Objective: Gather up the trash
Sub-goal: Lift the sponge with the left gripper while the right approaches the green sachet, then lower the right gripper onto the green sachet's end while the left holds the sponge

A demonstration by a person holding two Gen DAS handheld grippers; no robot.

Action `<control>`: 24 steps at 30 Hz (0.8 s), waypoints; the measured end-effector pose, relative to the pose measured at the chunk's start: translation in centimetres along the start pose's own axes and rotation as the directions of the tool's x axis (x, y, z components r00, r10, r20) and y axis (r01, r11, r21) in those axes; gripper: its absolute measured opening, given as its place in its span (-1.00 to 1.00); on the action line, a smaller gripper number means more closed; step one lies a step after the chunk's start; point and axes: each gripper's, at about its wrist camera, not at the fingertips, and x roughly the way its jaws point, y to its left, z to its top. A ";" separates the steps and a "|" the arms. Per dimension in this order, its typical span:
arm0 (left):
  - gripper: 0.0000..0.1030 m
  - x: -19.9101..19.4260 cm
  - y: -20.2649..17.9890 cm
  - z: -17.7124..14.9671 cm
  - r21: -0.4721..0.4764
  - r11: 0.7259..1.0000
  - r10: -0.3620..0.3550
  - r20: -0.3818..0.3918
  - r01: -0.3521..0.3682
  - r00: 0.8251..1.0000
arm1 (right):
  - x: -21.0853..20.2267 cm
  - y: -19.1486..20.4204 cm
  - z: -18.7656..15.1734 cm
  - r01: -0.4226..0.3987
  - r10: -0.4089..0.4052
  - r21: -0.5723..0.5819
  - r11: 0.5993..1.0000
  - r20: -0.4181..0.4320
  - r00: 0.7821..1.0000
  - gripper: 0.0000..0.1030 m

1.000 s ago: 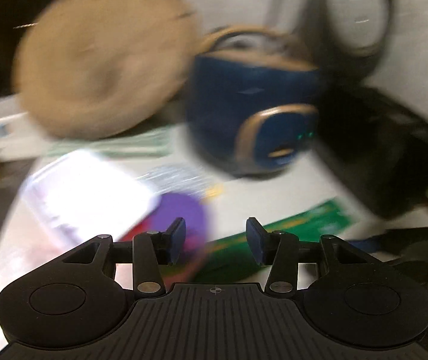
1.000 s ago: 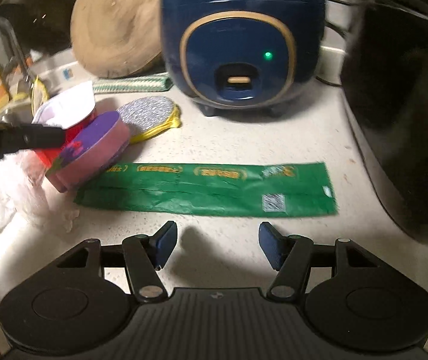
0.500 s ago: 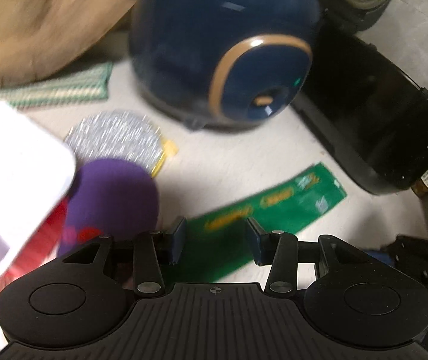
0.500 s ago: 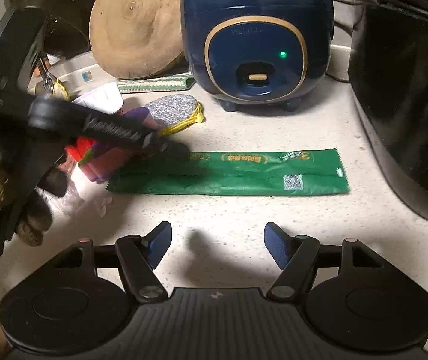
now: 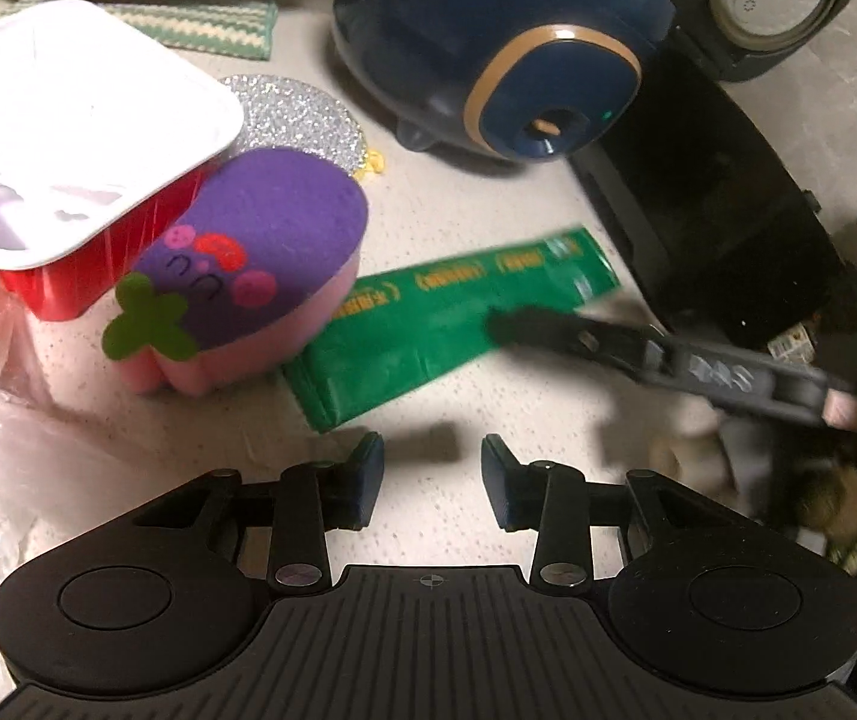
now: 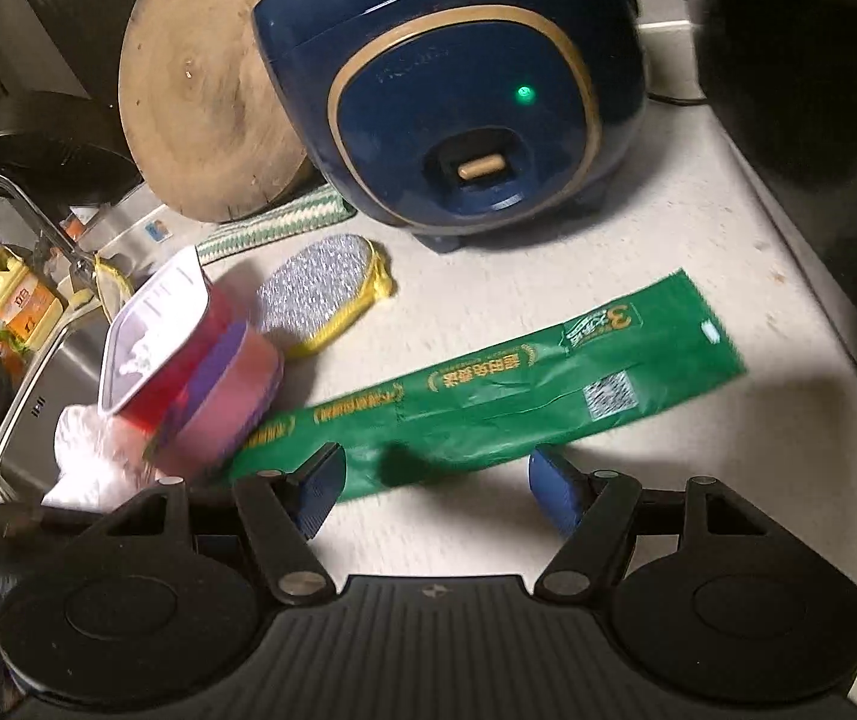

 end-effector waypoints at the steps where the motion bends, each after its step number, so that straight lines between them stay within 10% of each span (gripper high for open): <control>1: -0.22 -0.5 -0.3 -0.1 0.006 1.000 0.013 0.025 -0.013 1.000 | 0.3 0.3 0.2 0.012 -0.012 -0.017 1.000 0.003 1.000 0.34; 5: -0.22 -3.8 -1.3 0.1 0.026 0.997 0.060 0.174 -0.066 0.983 | 0.9 1.2 0.8 0.103 -0.101 -0.081 0.991 0.025 0.995 0.39; 9: -0.22 -6.0 -2.8 0.6 0.074 0.958 0.238 0.341 -0.278 0.909 | 1.0 1.2 0.7 0.193 -0.191 -0.077 0.978 0.032 0.981 0.58; 15: -0.21 -4.6 -3.0 1.1 0.059 0.914 0.359 0.339 -0.401 0.869 | 2.2 3.4 0.6 0.211 -0.211 -0.017 0.977 0.034 0.977 0.75; 24: -0.21 -5.4 -1.4 1.1 0.007 0.908 0.396 0.309 -0.419 0.864 | 7.5 7.0 3.6 0.307 -0.307 0.005 0.952 0.048 0.951 0.88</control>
